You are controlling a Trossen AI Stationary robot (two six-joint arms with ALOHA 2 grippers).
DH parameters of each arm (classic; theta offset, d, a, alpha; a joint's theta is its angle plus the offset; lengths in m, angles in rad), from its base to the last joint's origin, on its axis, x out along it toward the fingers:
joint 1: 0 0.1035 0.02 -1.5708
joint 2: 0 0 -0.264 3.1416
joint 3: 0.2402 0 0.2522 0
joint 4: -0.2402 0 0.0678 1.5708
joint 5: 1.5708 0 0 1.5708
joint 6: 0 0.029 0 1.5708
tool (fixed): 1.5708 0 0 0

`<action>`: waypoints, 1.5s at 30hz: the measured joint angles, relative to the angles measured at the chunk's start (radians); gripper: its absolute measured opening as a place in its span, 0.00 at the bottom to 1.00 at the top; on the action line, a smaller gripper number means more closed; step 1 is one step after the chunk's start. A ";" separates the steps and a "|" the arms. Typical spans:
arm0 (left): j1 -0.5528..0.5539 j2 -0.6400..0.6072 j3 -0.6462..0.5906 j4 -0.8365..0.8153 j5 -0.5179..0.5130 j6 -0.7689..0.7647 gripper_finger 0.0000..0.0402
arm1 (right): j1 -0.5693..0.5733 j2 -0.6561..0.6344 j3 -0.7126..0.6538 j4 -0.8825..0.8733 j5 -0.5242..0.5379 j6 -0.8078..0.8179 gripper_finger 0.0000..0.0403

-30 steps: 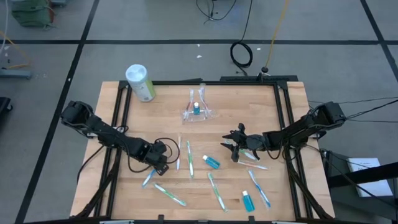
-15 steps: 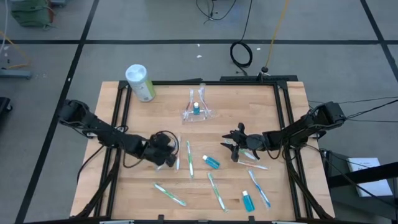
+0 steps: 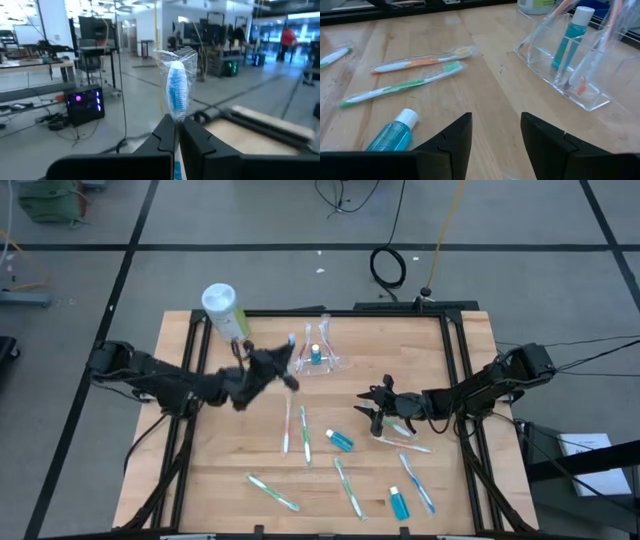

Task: Pick & Place toothbrushing station
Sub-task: Put the blue toothbrush to the left of the transparent organizer, then put the green toothbrush to the right of the transparent organizer

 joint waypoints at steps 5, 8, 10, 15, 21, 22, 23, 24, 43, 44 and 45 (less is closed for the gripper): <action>0.183 0.066 0.001 0.026 0.269 -0.053 0.04 | 0.000 0.000 0.000 0.000 0.000 0.000 0.40; 0.260 0.125 0.001 0.025 0.285 -0.106 0.03 | 0.000 0.000 0.000 0.000 0.000 -0.002 0.40; 0.287 0.164 0.001 0.026 0.286 -0.124 0.01 | 0.000 0.000 0.000 0.000 0.000 -0.002 0.40; 0.282 0.235 0.001 0.023 0.294 -0.207 0.05 | 0.002 0.000 0.000 -0.002 -0.001 0.013 0.40; 0.225 0.271 0.001 -0.055 0.254 -0.282 0.07 | 0.003 0.000 0.000 -0.015 -0.062 0.033 0.40; 0.218 0.271 0.001 -0.063 0.236 -0.275 0.07 | 0.003 0.000 0.000 -0.016 -0.068 0.046 0.40; 0.211 0.270 0.001 -0.073 0.220 -0.271 0.08 | 0.003 0.000 0.000 -0.016 -0.067 0.058 0.40; 0.207 0.270 0.001 -0.083 0.209 -0.271 0.09 | 0.003 0.000 0.000 -0.016 -0.056 0.065 0.40; 0.138 0.129 0.002 -0.229 0.157 -0.211 0.38 | 0.015 -0.013 0.312 -0.800 -0.135 0.044 0.40; 0.130 0.108 0.002 -0.231 0.141 -0.185 0.38 | 0.018 -0.013 0.347 -0.902 -0.124 0.064 0.40; 0.123 0.086 0.002 -0.240 0.126 -0.162 0.38 | 0.021 -0.013 0.377 -0.986 -0.127 0.085 0.40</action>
